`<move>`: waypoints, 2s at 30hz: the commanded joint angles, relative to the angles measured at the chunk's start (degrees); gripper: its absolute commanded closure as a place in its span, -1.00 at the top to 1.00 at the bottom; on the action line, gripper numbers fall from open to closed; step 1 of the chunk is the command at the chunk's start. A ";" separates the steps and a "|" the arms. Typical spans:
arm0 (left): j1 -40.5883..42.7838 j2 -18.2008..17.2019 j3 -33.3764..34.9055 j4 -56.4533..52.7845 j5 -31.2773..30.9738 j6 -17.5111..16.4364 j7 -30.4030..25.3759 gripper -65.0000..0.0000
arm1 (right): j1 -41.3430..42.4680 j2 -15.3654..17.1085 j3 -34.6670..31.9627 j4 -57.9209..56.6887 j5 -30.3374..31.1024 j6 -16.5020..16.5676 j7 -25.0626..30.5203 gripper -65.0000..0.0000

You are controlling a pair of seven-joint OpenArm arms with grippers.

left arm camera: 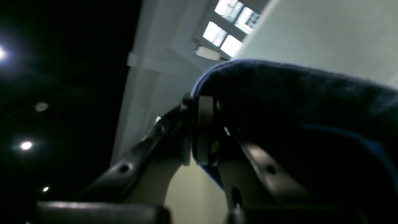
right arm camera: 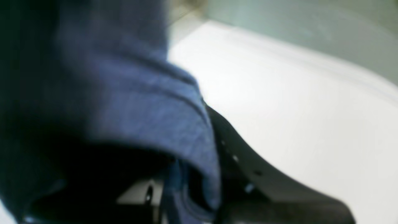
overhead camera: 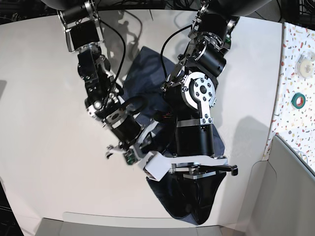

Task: Layout the t-shirt on the table in an organized manner, then fold the t-shirt properly
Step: 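Spread the grippers apart, stretching the shirt hem between them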

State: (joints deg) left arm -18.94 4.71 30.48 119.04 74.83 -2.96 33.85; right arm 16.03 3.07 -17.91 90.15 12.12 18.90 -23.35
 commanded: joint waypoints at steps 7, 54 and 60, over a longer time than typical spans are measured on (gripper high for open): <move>3.25 0.34 -3.36 0.91 0.91 1.42 -0.48 -1.00 | 9.68 5.59 1.43 0.88 0.67 -0.13 2.12 -1.00; -5.10 -19.52 -17.16 0.91 -1.38 1.16 -0.57 -1.00 | 43.88 1.81 -0.77 -4.13 0.58 0.14 -16.07 -1.00; -8.53 -22.95 -21.82 0.91 -2.43 1.16 -0.66 -1.00 | 46.96 -7.33 -9.03 -15.91 0.50 0.23 -15.55 -1.00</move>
State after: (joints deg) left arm -25.85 -17.69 9.10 119.15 71.53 -2.76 33.23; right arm 60.05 -4.01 -27.38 73.67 12.36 19.57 -40.56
